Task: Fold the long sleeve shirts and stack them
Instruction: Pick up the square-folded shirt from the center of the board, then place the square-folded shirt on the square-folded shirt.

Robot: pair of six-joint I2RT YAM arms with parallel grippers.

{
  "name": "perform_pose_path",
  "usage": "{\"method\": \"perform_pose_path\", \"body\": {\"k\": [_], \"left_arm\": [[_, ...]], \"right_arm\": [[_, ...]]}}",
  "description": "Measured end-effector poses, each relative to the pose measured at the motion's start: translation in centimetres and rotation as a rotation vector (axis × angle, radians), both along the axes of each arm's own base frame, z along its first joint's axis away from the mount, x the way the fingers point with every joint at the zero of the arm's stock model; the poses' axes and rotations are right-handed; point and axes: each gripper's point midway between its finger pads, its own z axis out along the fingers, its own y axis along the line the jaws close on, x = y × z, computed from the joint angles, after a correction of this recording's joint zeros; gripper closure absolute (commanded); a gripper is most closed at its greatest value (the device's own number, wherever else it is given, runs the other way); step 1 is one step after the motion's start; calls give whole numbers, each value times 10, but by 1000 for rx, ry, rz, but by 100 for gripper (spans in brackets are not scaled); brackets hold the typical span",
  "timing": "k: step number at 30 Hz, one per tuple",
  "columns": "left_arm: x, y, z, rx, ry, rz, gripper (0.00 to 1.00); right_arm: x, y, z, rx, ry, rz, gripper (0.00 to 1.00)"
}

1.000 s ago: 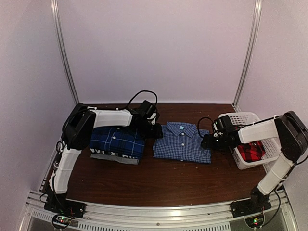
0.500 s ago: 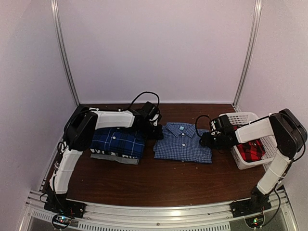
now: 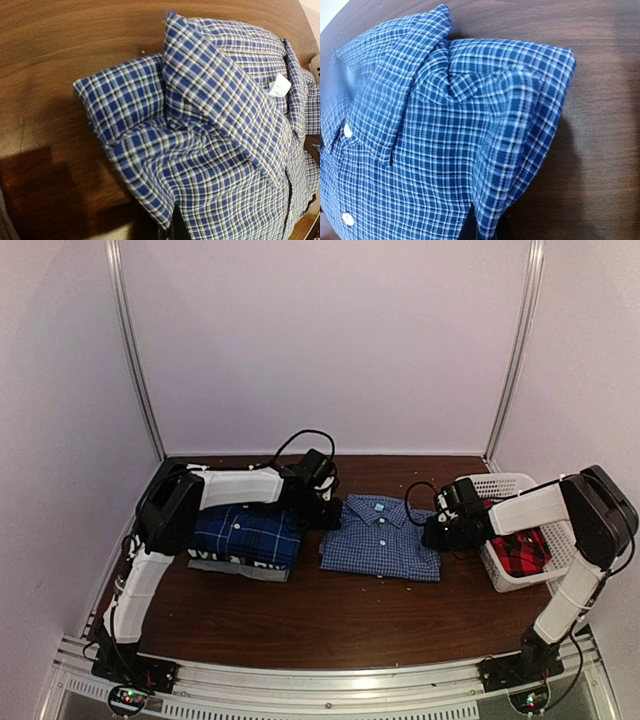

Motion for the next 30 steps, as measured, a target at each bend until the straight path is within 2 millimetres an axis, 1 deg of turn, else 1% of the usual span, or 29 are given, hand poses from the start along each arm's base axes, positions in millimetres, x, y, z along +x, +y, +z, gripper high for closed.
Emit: {"method": "perform_pose_path", "body": {"k": [5,9,13,20,23,27,30], "left_arm": [[-3,-1,4,-2,4,-4,100],[-4,-3,15,-14,-4,-9,100],[-5,-5,40,-41,-31,-13,100],[-7,-6,93,-96,-92,-16,100],[-9,-2,111,-103,-110,-14,100],[-13,5,133,-102,-131,-10,100],[-14,14,149,-103,-147,-1,100]], "right_arm": [[-8,-1,6,-5,20,7,100],[-11,1,19,1,11,15,100],[-9,4,35,15,-15,21,100],[-8,15,63,38,-58,45,100],[-5,21,83,56,-91,56,100],[-1,35,112,93,-144,76,100],[-3,53,128,123,-167,106,100]]}}
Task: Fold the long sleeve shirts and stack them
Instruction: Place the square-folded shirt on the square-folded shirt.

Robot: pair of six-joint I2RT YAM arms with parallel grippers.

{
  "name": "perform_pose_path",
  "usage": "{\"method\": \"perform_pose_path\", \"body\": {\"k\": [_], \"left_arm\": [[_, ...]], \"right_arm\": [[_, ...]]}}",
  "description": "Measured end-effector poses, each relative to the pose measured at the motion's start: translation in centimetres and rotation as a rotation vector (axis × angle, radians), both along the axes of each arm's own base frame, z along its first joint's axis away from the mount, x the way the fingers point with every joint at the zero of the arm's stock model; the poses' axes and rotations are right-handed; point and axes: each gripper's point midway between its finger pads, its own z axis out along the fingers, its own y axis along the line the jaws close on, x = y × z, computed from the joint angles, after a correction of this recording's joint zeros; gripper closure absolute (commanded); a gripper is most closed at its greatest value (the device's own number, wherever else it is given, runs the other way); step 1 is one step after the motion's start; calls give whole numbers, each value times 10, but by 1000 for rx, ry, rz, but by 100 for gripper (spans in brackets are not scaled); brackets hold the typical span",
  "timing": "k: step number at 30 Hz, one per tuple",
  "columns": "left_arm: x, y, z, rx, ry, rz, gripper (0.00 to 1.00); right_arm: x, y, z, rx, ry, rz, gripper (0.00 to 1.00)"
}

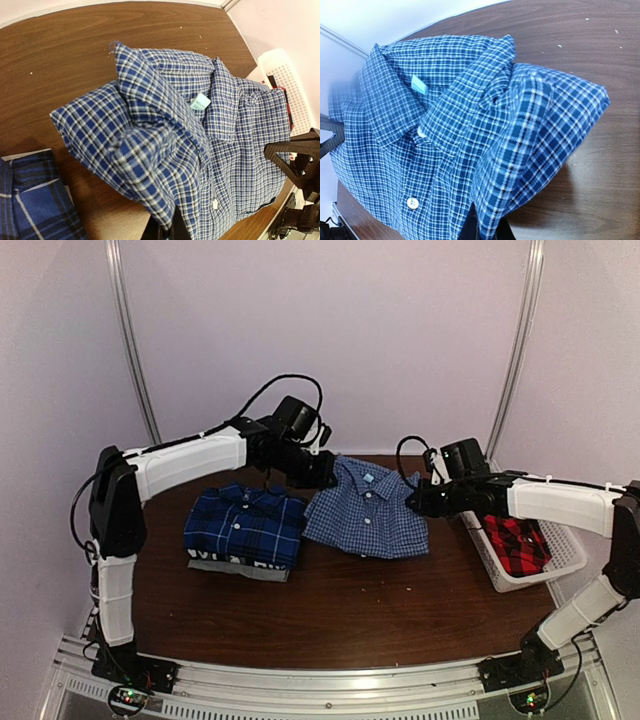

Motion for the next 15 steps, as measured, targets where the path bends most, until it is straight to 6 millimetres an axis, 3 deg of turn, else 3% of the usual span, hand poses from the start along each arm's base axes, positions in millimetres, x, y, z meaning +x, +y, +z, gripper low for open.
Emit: {"method": "perform_pose_path", "body": {"k": [7,12,15], "left_arm": [[-7,46,34,-2,-25,48,100],[-8,106,45,10,-27,129,100],[-8,150,42,28,-16,195,100]], "right_arm": [[-11,60,35,81,-38,96,100],[-12,118,53,144,-58,170,100],[-12,151,53,169,-52,207,100]]}}
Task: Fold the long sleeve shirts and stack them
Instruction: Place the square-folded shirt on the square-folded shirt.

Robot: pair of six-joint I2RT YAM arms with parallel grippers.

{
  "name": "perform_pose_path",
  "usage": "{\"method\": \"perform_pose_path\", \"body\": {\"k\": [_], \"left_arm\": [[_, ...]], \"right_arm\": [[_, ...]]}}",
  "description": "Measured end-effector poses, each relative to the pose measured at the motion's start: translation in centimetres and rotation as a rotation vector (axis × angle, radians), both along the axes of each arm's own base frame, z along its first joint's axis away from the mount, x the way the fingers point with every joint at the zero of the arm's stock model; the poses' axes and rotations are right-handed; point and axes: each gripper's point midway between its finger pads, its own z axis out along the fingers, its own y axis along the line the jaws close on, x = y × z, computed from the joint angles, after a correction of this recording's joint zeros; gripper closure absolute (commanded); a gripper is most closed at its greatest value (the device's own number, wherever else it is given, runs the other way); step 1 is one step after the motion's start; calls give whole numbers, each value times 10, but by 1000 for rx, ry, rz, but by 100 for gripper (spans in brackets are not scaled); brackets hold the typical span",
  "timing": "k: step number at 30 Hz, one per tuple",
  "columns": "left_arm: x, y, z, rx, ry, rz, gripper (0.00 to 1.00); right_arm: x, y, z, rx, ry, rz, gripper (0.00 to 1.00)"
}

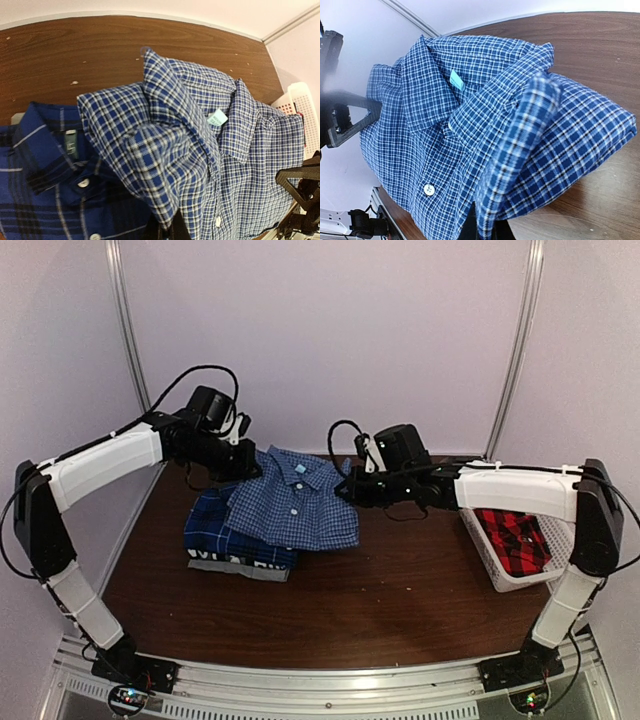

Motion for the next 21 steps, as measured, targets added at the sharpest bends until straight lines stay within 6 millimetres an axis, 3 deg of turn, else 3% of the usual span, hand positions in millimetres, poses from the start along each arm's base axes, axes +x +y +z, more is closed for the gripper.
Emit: {"method": "perform_pose_path", "body": {"k": [4,11,15,21], "left_arm": [[-2,56,-7,26,18,90,100],[1,119,-9,53,12,194,100],[3,140,-13,70,22,227,100],[3,160,-31,99,58,250,100]], "right_arm": [[2,47,-3,31,8,47,100],[12,110,-4,77,6,100,100],[14,128,-7,95,16,117,100],[13,134,-14,99,35,125,100]]}}
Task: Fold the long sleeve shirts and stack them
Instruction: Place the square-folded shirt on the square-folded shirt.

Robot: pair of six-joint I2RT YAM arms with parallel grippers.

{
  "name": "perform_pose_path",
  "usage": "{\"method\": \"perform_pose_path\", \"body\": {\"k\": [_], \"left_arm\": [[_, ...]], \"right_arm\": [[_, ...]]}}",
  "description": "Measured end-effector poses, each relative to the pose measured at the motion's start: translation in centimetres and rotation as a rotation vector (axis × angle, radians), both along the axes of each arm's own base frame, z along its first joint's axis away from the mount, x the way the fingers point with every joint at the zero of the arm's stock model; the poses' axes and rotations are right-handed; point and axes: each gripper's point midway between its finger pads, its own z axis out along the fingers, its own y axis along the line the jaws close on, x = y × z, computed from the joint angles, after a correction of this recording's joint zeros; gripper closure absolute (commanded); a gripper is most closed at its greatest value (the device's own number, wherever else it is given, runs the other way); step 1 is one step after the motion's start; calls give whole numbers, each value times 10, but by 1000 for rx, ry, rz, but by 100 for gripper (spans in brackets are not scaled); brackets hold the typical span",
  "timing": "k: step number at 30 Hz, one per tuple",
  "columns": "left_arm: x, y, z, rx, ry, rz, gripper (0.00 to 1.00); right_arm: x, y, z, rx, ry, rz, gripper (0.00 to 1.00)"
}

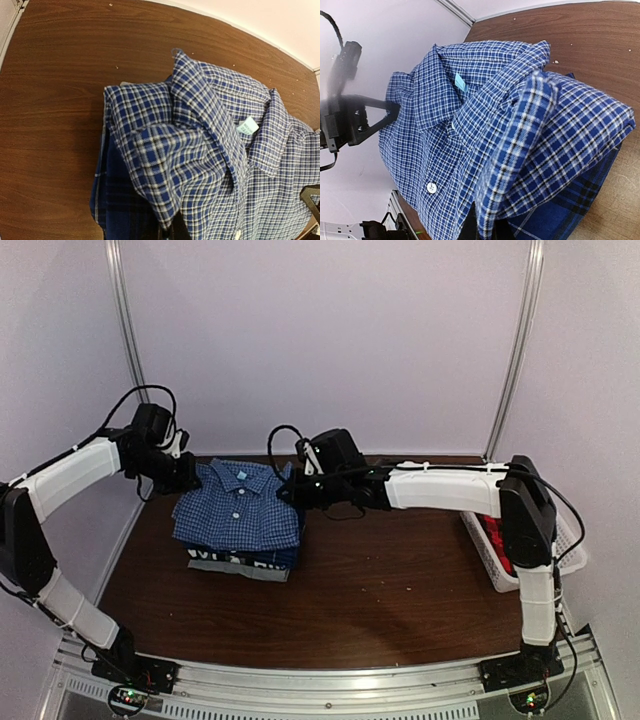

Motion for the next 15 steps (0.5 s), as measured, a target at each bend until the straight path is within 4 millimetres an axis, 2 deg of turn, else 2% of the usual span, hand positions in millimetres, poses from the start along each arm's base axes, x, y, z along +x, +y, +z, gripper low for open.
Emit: {"method": "perform_pose_path", "body": {"k": [4,6,9,12,15], "left_arm": [[1,7,-28,18,50,8,100],[4,10,-49,31,87,17,100],[5,16,-85,57,150,32,100],[5,21,-102,87,175,49,87],[8,25,-101,109,160,68,72]], "right_arm": [[-2,-1,-10,2,6,2,91],[-5,-5,-27,-14,25,1,83],[-12,-16,-60,-49,72,-2,65],[-23,-34,-100,-107,124,3,59],[-32,-47,-121,-149,151,7,52]]}}
